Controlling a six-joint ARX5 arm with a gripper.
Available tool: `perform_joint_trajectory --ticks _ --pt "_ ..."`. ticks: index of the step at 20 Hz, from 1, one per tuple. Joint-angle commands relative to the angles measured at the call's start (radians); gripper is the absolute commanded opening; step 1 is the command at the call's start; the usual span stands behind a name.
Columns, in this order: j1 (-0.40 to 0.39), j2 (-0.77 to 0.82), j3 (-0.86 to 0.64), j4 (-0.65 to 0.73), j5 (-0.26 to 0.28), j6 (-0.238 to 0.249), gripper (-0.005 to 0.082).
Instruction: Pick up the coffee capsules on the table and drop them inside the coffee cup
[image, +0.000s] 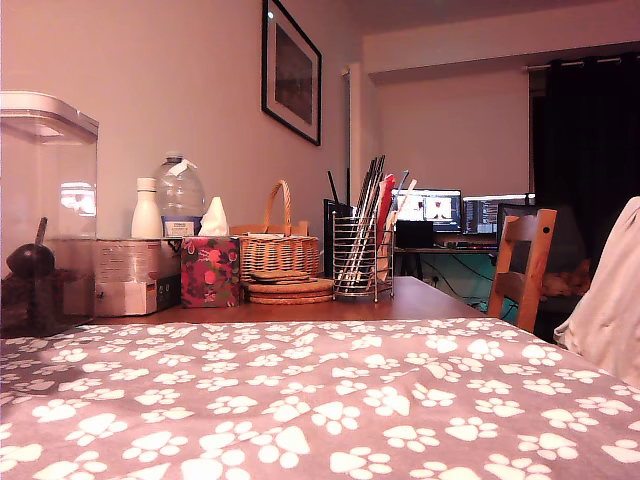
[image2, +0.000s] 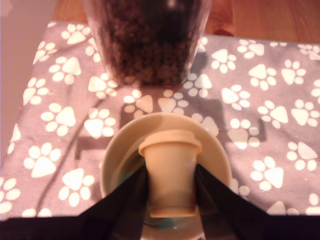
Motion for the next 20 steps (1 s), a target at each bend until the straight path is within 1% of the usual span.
perform_joint_trajectory --ticks 1,8,9,12,14,16,20 --pt "0.004 0.017 0.006 0.008 -0.002 0.003 0.0104" --pt "0.003 0.017 0.006 0.000 -0.002 0.003 0.0119" --pt "0.003 0.017 0.006 -0.003 -0.003 0.002 0.0142" --pt "0.003 0.017 0.006 -0.008 -0.003 0.002 0.0324" --pt "0.004 0.017 0.006 -0.010 -0.003 0.002 0.0395" --pt "0.003 0.017 0.006 -0.012 -0.002 0.002 0.0412" --pt "0.003 0.016 0.006 -0.012 -0.002 0.003 0.0408"
